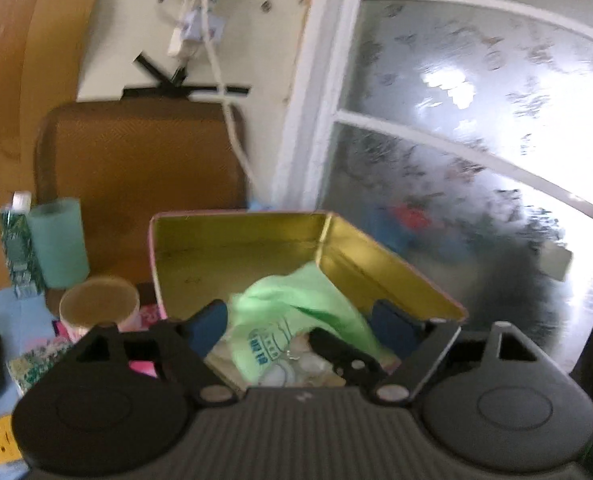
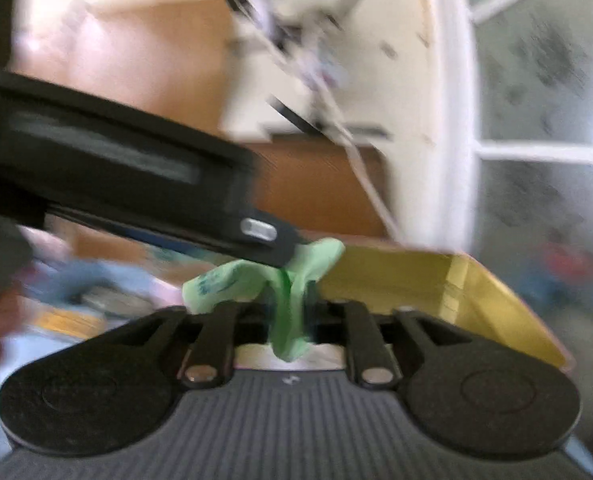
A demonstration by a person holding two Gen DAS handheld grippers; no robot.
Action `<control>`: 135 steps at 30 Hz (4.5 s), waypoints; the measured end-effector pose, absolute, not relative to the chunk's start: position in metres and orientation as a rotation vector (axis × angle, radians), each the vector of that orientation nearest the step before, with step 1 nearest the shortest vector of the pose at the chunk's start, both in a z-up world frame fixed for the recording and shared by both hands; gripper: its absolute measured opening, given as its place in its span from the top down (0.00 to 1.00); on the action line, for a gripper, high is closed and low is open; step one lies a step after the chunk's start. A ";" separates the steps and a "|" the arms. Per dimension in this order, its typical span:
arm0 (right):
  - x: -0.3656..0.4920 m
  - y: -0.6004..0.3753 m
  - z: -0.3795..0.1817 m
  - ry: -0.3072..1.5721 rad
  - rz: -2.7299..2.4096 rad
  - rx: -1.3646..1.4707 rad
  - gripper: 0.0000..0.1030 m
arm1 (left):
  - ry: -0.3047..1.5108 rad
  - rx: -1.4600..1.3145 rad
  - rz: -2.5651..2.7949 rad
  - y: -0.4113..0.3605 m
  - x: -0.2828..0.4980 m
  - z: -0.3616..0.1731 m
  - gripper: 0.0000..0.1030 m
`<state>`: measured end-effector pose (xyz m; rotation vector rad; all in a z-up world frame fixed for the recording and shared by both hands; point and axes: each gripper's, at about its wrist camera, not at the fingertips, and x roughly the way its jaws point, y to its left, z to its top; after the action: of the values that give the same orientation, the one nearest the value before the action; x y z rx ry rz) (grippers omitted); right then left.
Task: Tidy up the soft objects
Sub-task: 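Carry the green cloth into the pink tin and open the right gripper, then move the right gripper back over the table toward the white wet-wipe pack, then lower the right gripper around the white wet-wipe pack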
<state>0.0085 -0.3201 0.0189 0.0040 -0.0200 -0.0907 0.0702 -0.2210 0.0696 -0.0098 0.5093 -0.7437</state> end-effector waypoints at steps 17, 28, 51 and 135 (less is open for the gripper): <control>-0.008 -0.276 0.011 -0.148 0.020 0.045 0.36 | 0.575 -0.200 -0.318 0.005 0.042 0.001 0.19; 0.038 -0.163 0.014 0.071 0.387 -0.137 0.41 | 0.520 -0.350 -0.148 0.084 0.030 -0.016 0.19; 0.141 -0.087 0.018 0.359 0.622 -0.045 0.59 | 0.401 -0.437 -0.180 0.100 0.017 -0.017 0.17; 0.008 -0.177 -0.035 0.295 0.585 -0.210 0.15 | 0.511 -0.244 -0.223 0.060 0.021 -0.016 0.05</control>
<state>0.0075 -0.1768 -0.0349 -0.2098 0.2948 0.5845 0.0213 0.0603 -0.0161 -0.2435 0.5106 -0.2226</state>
